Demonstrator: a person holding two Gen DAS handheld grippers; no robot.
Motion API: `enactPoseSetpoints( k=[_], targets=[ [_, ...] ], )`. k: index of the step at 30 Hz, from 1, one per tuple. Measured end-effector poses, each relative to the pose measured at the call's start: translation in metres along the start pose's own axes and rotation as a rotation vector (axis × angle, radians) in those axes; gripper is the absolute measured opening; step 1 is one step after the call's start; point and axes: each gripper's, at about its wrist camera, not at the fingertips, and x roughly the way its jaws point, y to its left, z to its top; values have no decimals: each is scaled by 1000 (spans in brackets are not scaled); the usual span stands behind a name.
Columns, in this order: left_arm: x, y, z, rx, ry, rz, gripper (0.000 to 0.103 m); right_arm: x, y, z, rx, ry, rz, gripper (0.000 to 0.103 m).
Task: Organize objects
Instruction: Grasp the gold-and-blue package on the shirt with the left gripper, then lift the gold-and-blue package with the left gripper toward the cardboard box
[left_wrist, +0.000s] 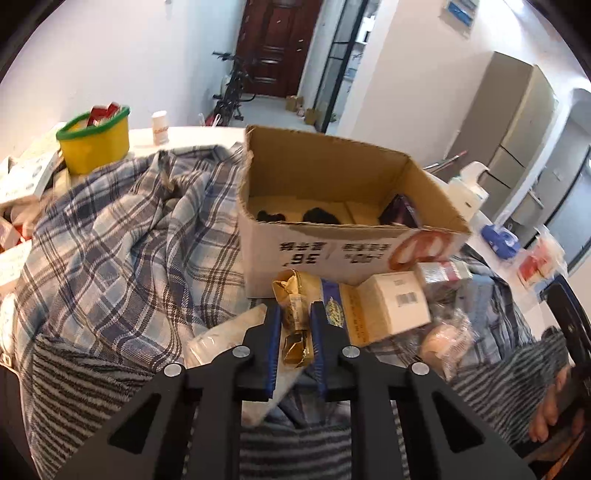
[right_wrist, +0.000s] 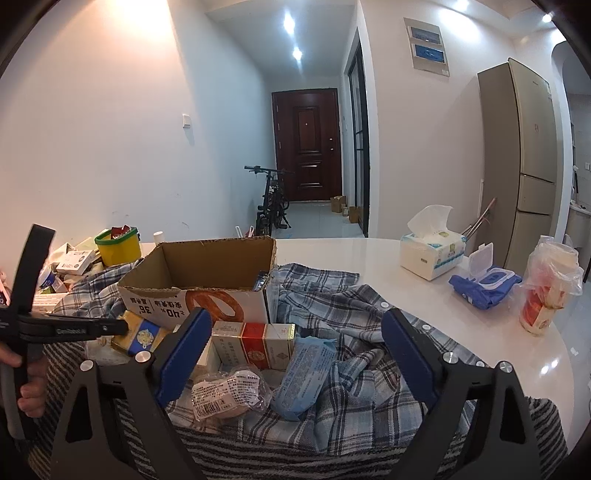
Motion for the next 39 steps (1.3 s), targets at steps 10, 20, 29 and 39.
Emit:
enactPoseSetpoints(
  k=[10,20,29,39],
  targets=[
    [-28,-59,-22,104,-30,-147,17,-4,-6,-2,33,-4,5,93],
    [-6,-78,-38,143,-13,-61,52,-6,-10,-7,18,11,10,93],
    [1,-83,-40,163,-5,-11,86,-2,-16,-9,48,21,18,93],
    [25,-90,-42,178,4,53,27,-1,-12,-14,21,39,12,93]
  ],
)
